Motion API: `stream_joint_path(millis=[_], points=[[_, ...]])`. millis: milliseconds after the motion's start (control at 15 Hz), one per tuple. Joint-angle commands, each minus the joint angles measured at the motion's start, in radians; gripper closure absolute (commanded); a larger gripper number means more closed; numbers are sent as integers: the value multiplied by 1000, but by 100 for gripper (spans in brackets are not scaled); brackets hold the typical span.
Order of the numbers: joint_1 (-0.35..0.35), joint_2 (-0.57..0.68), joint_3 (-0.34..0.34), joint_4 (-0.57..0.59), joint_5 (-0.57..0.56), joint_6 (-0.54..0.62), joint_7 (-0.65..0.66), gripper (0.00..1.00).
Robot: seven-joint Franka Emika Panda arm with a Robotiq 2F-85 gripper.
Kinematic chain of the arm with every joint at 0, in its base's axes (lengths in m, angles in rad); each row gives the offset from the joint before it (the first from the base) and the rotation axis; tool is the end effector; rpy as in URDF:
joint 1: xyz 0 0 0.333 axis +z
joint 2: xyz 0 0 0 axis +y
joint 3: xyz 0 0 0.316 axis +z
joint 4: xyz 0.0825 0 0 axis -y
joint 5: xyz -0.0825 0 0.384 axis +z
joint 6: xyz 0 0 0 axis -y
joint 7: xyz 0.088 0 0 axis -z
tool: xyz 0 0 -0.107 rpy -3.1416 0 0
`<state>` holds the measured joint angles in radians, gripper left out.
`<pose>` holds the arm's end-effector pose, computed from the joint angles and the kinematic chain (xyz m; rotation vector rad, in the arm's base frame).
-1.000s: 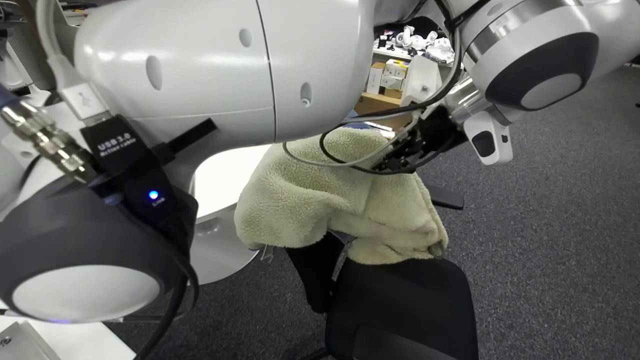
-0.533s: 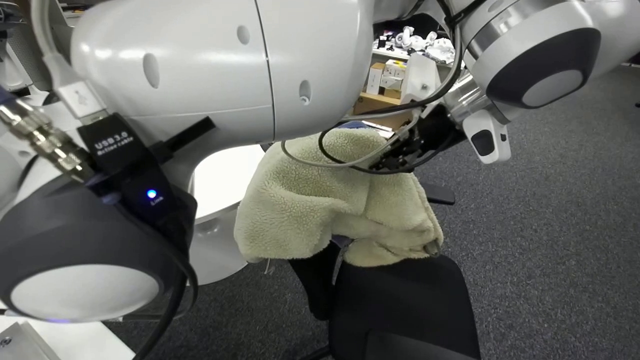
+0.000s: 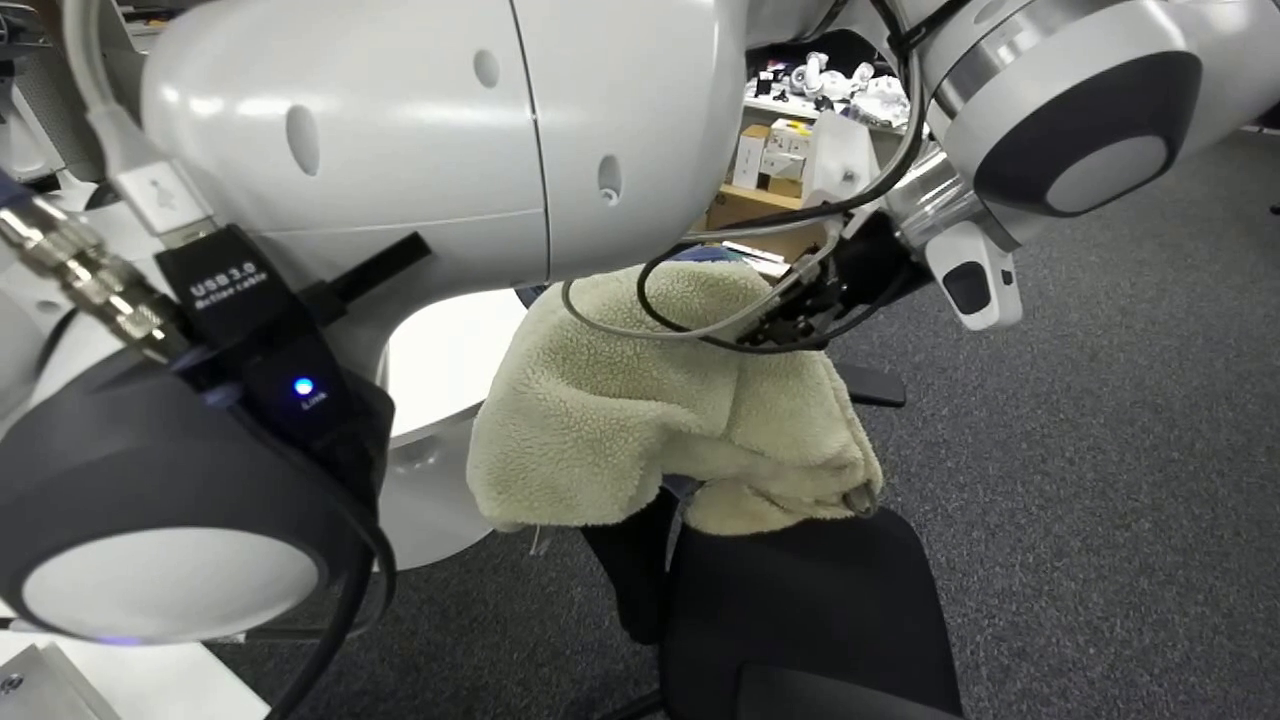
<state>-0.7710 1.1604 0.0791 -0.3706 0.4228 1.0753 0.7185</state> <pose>0.5789 -0.4552 0.3631 -2.0453 1.5931 0.5906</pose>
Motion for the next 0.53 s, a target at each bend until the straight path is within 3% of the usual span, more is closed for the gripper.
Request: stream_joint_path(millis=[0, 467], points=[[31, -40, -8, -14, -41, 70, -29, 56], [166, -96, 14, 16, -41, 357, -51, 2]])
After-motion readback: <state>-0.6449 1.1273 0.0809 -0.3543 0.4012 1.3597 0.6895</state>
